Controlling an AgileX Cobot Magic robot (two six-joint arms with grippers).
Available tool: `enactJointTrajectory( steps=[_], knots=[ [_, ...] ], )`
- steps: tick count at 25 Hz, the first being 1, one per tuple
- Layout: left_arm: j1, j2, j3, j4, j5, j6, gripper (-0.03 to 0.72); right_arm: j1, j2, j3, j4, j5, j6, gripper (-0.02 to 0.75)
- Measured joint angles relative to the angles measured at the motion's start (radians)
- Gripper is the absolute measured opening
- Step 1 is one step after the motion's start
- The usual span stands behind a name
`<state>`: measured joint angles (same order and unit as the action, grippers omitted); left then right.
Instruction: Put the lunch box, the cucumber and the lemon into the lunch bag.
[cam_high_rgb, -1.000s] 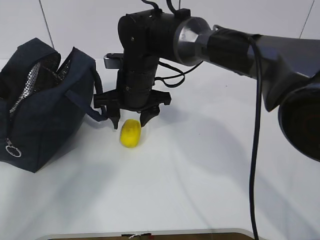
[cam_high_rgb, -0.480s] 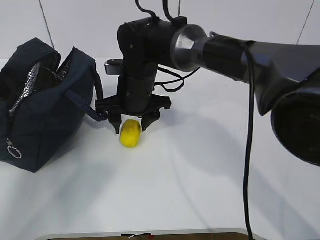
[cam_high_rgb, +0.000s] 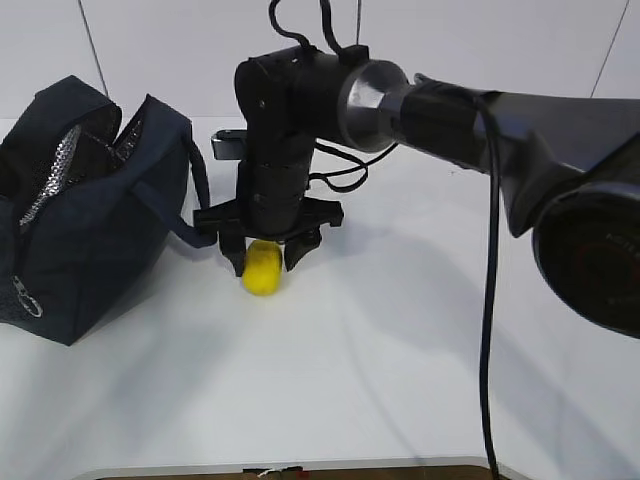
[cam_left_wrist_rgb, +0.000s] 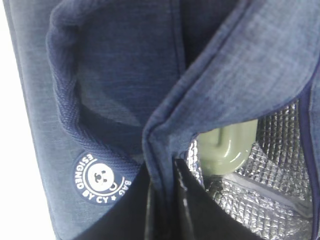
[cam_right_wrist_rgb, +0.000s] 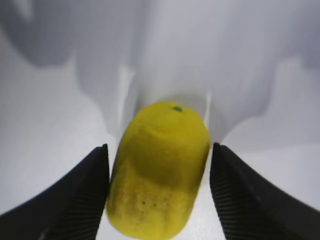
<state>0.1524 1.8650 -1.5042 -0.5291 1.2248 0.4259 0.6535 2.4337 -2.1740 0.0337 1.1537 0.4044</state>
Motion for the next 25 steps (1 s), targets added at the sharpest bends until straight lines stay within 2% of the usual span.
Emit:
enactJointTrajectory(
  steps=[4,7,14,25],
  knots=[
    [0.0,0.0,0.0,-0.002,0.0,0.0,0.008,0.0,0.017,0.0,0.0,0.034,0.0,0.401],
    [0.0,0.0,0.0,-0.002,0.0,0.0,0.008,0.0,0.017,-0.007,0.0,0.052,0.0,0.357],
    [0.0,0.0,0.0,-0.006,0.0,0.0,0.008,0.0,0.026,-0.094,-0.055,0.068,-0.025,0.34],
    [0.0,0.0,0.0,-0.01,0.0,0.0,0.008,0.0,-0.066,-0.145,-0.045,0.086,-0.139,0.34]
  ],
)
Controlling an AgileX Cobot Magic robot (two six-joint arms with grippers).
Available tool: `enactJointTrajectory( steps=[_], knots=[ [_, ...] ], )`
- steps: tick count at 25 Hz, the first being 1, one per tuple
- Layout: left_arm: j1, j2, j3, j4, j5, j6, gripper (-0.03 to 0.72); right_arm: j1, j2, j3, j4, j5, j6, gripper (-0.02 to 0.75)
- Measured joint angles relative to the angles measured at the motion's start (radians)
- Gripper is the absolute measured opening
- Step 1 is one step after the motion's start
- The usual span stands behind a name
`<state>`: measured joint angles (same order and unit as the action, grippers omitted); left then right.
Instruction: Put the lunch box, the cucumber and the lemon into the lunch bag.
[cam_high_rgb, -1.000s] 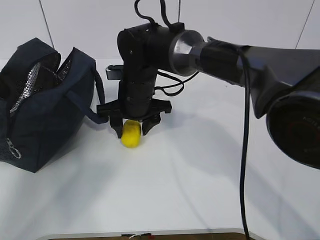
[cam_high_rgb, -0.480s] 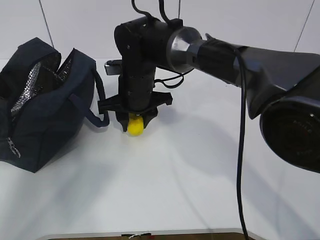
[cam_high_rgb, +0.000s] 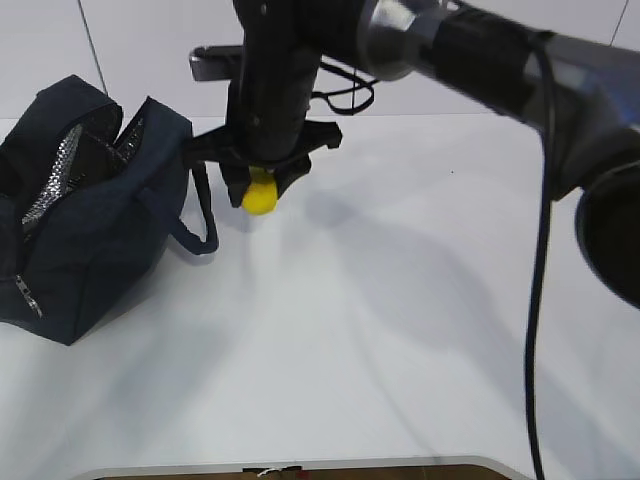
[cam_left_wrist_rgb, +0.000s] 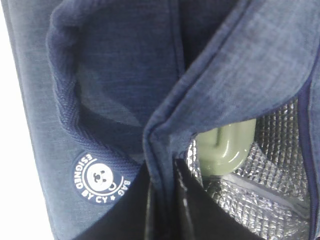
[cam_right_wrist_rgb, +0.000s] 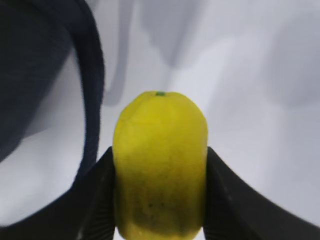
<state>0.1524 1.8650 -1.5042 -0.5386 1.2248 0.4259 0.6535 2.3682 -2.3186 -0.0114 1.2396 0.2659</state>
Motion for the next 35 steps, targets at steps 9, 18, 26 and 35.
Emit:
enactJointTrajectory(
  steps=[9,18,26,35],
  knots=[
    [0.0,0.0,0.0,0.001,0.0,0.0,0.008,0.0,-0.121,-0.015,0.12,0.006,-0.017,0.34],
    [0.0,0.0,0.0,-0.08,0.0,0.004,0.008,0.002,-0.071,-0.02,0.568,-0.235,-0.191,0.34],
    [0.0,0.0,0.0,-0.134,0.0,0.011,0.008,0.002,0.026,-0.02,0.63,-0.35,-0.2,0.373],
    [0.0,0.0,0.0,-0.138,0.0,0.015,0.008,0.0,0.041,-0.02,0.638,-0.356,-0.2,0.463]
  ],
)
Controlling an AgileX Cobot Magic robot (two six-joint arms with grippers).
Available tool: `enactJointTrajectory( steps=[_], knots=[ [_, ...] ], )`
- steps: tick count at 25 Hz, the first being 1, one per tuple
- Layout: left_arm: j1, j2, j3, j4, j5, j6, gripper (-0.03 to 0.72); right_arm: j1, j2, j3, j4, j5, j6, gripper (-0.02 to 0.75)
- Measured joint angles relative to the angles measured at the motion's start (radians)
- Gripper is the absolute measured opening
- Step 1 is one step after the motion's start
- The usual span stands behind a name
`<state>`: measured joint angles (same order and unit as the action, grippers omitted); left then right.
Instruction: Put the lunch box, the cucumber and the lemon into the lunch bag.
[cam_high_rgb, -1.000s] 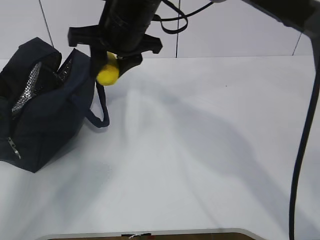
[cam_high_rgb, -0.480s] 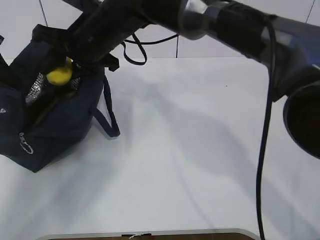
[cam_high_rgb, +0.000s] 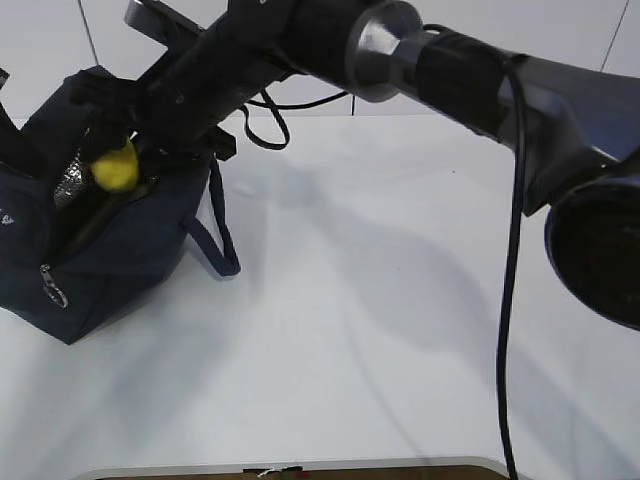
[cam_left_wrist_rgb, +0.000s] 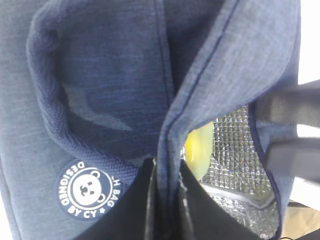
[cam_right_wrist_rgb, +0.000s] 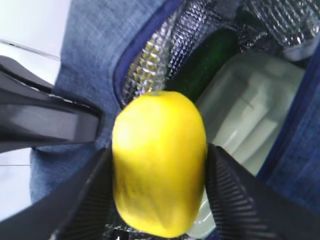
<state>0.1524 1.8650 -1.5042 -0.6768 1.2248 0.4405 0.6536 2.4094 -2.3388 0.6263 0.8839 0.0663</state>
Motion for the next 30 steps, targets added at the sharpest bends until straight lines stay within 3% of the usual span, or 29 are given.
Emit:
enactJointTrajectory(
  steps=[12,17,22,30],
  knots=[
    [0.0,0.0,0.0,0.0,0.0,0.002,0.008,-0.034,0.0,-0.047,-0.023,0.177,0.0,0.467],
    [0.0,0.0,0.0,0.002,0.0,0.004,0.008,-0.044,0.0,-0.2,-0.125,0.331,0.0,0.468],
    [0.0,0.0,0.0,0.004,0.0,0.005,0.008,-0.049,0.0,-0.292,-0.292,0.362,0.016,0.468],
    [0.0,0.0,0.0,0.004,0.0,0.006,0.008,-0.051,0.057,-0.292,-0.312,0.368,0.05,0.465]
  ],
)
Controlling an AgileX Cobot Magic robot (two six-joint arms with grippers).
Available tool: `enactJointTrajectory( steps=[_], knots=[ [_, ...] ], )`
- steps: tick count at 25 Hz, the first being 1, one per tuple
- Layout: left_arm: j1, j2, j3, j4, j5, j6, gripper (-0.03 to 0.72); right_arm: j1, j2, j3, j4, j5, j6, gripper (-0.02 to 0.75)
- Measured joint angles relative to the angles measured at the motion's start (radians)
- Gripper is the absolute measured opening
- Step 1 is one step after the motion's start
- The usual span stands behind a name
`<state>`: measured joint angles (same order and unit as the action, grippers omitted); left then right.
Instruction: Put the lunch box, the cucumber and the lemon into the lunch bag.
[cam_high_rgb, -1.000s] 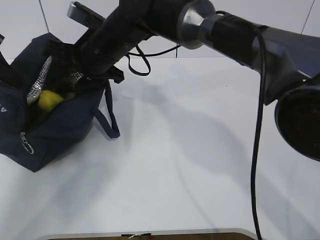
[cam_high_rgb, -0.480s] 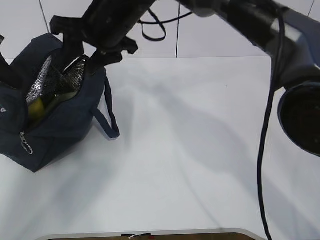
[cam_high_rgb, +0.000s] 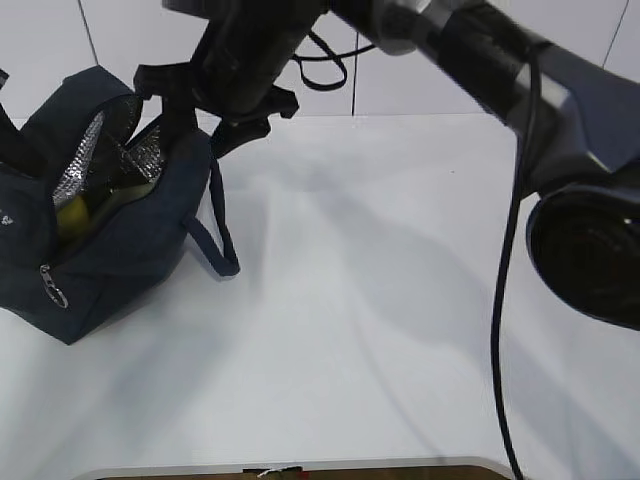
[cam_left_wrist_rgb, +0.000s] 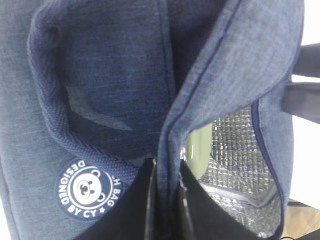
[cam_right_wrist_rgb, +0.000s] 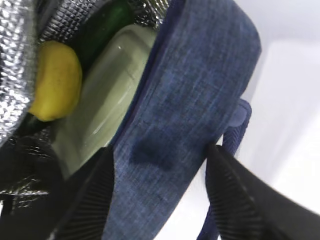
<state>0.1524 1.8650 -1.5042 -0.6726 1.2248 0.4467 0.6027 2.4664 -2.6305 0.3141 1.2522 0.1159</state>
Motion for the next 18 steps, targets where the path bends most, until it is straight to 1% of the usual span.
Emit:
enactJointTrajectory(
  steps=[7,16,18],
  knots=[
    [0.0,0.0,0.0,-0.002,0.0,0.0,0.008,0.0,0.047,0.0,0.019,0.0,0.009,0.465],
    [0.0,0.0,0.0,0.014,0.0,0.0,0.008,0.0,0.058,0.0,0.016,0.0,0.011,0.465],
    [0.0,0.0,0.0,0.017,0.0,0.0,0.008,0.0,0.056,0.0,-0.007,0.0,0.013,0.465]
  ],
)
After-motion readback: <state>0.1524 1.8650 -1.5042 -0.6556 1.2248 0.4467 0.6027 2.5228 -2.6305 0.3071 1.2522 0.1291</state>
